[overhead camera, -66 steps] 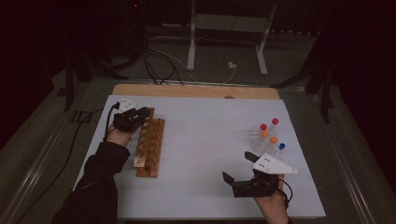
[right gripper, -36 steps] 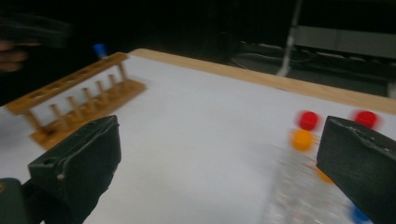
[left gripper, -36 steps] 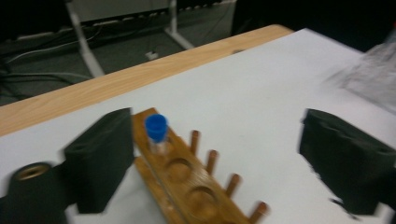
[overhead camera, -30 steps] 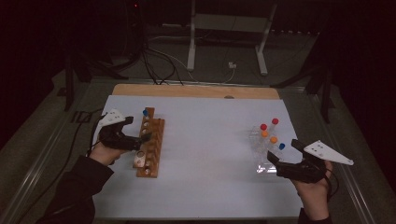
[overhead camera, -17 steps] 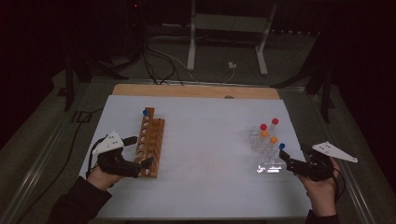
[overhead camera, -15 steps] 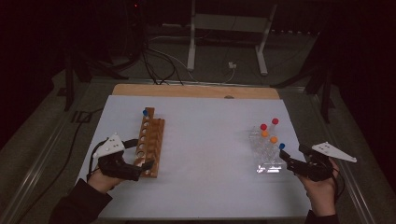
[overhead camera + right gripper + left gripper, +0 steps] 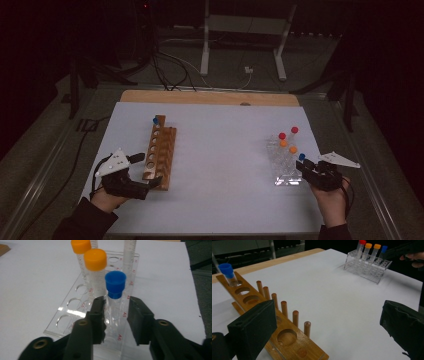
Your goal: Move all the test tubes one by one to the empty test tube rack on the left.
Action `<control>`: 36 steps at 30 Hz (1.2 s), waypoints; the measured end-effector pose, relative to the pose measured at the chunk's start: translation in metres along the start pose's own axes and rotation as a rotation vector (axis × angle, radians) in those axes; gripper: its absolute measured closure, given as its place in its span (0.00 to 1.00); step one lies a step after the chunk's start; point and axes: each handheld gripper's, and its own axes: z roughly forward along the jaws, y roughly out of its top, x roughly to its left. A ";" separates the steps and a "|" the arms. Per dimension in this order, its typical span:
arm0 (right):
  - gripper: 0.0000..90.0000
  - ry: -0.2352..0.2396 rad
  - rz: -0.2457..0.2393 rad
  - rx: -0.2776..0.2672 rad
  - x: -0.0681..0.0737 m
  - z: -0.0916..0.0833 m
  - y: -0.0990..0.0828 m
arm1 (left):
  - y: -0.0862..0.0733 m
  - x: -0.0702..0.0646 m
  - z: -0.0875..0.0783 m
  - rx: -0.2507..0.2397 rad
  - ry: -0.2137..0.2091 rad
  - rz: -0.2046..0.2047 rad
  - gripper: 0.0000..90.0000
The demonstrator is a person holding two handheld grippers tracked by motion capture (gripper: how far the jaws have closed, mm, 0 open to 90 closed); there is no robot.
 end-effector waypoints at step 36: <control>0.86 0.011 -0.091 -0.128 0.030 -0.050 0.033 | 0.008 -0.007 -0.001 0.011 -0.046 0.017 0.02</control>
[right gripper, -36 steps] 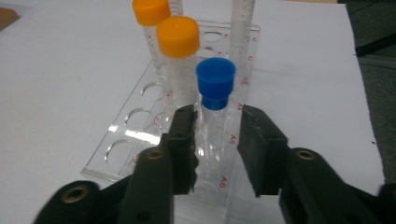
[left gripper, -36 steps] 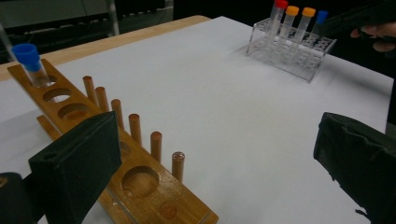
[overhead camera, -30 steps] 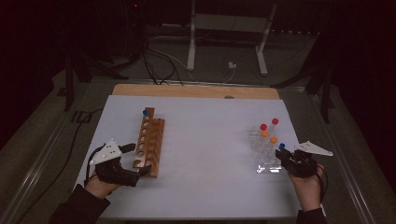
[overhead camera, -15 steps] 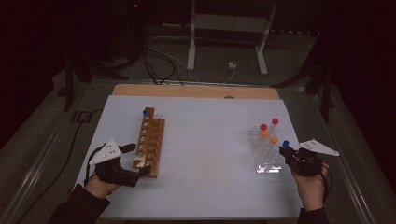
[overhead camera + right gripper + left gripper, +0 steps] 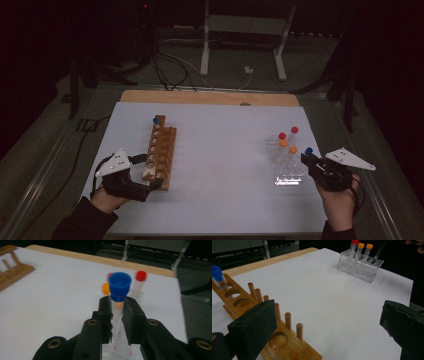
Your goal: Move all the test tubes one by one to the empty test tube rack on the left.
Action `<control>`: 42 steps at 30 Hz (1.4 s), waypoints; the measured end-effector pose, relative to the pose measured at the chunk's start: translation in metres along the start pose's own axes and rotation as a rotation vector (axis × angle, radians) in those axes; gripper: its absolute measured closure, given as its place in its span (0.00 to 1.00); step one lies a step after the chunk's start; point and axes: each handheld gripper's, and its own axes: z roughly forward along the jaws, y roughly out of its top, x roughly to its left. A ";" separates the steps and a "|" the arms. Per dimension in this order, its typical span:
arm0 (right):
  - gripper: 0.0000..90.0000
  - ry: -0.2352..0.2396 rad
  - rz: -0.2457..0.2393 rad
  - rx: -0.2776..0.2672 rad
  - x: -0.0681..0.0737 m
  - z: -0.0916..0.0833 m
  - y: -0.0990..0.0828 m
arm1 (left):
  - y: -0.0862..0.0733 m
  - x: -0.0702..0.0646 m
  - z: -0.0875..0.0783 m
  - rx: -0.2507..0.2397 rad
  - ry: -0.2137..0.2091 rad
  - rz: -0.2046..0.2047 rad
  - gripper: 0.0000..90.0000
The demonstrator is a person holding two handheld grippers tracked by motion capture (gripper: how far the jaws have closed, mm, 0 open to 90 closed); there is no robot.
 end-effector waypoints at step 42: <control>0.86 0.373 -0.194 0.086 0.121 0.039 -0.001 | 0.069 -0.053 0.075 0.036 -0.233 0.103 0.04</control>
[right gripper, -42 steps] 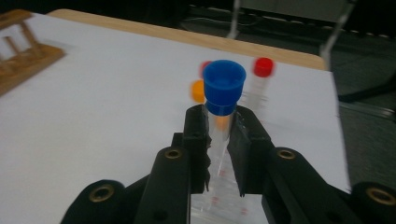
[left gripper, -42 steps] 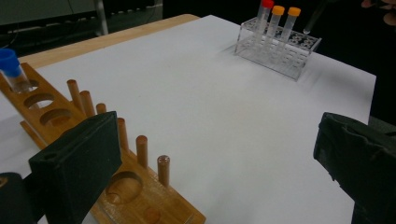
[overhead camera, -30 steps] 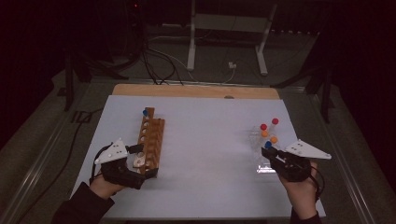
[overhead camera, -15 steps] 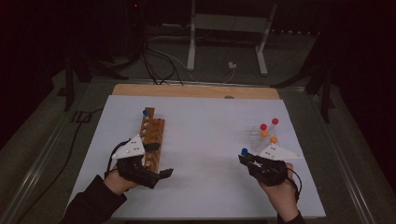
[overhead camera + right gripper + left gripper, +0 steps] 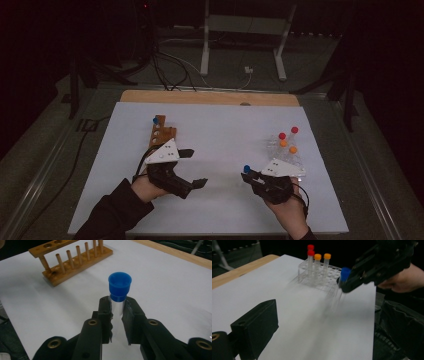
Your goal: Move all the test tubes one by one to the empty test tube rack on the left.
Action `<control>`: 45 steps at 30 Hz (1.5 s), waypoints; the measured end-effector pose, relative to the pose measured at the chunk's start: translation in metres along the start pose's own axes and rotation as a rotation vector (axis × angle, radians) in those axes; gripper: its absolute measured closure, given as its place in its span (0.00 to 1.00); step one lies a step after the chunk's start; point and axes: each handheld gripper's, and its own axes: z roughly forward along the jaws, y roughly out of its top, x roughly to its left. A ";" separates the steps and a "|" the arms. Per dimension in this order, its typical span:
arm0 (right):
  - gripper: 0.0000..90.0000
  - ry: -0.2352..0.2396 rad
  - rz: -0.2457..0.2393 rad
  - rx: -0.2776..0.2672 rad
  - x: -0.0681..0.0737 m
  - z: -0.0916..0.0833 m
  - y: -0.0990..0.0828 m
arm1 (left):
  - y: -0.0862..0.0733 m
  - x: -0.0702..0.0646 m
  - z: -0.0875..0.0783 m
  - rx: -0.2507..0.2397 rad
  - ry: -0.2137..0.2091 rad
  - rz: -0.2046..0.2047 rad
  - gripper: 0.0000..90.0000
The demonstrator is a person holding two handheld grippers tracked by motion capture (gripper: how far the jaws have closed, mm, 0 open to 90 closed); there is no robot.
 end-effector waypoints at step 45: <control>0.86 0.036 -0.015 0.001 0.008 0.004 0.001 | 0.023 -0.025 0.091 0.064 -0.068 0.106 0.86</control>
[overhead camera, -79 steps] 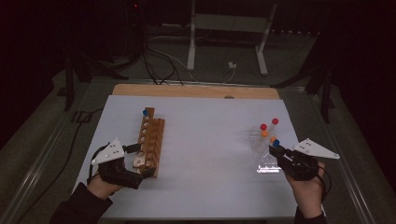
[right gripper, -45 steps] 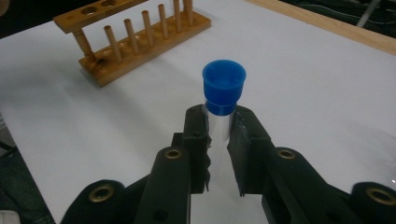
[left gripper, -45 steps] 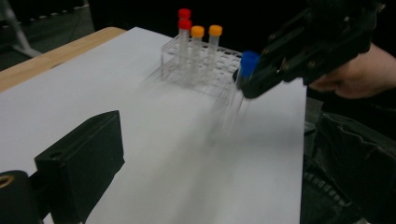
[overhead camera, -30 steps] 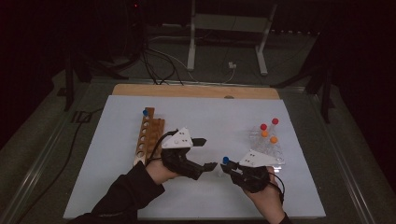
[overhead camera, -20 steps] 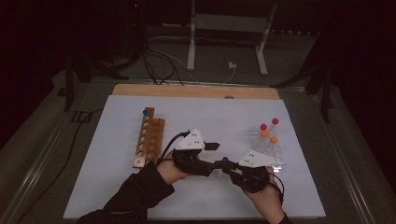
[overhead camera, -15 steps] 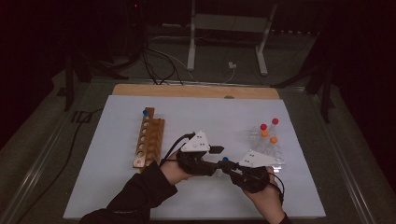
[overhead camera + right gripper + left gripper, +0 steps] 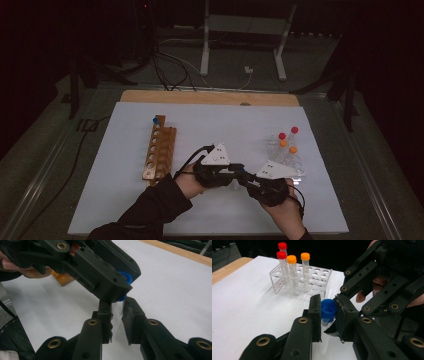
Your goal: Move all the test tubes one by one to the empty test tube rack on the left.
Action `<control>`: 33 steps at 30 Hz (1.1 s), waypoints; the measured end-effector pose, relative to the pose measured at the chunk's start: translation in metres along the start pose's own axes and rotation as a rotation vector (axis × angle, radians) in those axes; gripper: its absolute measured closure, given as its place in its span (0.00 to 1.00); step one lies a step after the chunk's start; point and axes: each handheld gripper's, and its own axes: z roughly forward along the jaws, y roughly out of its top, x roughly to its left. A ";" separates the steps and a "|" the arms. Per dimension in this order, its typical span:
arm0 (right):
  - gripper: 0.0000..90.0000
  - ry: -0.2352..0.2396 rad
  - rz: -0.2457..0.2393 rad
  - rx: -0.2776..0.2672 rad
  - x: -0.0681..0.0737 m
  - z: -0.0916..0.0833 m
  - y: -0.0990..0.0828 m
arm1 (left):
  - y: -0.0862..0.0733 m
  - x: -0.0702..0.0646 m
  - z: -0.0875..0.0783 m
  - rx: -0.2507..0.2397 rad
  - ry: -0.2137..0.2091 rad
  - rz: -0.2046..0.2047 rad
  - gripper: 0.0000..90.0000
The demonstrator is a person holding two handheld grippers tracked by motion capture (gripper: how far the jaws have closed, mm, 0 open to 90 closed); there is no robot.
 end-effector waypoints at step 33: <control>0.00 -0.069 0.085 -0.157 -0.012 -0.016 -0.002 | 0.002 0.046 -0.090 -0.028 0.268 -0.051 0.86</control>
